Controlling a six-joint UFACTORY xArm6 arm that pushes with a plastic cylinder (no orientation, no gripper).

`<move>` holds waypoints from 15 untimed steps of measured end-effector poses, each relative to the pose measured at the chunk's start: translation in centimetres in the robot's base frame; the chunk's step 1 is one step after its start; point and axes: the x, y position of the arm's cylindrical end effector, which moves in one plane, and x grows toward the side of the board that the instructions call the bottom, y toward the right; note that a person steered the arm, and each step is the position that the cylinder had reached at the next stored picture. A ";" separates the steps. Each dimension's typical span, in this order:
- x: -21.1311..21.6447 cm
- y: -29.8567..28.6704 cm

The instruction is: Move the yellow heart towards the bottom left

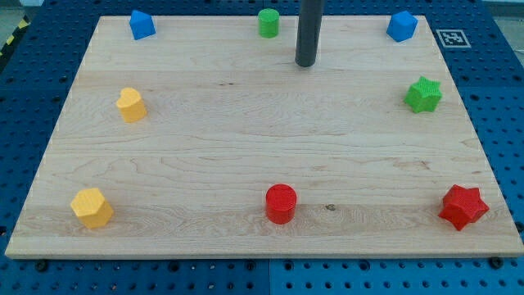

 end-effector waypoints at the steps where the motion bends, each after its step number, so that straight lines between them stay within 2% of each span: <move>1: 0.0 0.0; 2: 0.7 -1.9; 4: 5.4 -17.5; 5: 6.2 -23.0; 7: 6.2 -25.8; 11: 9.9 -25.9; 12: 9.7 -26.9; 15: 16.0 -27.0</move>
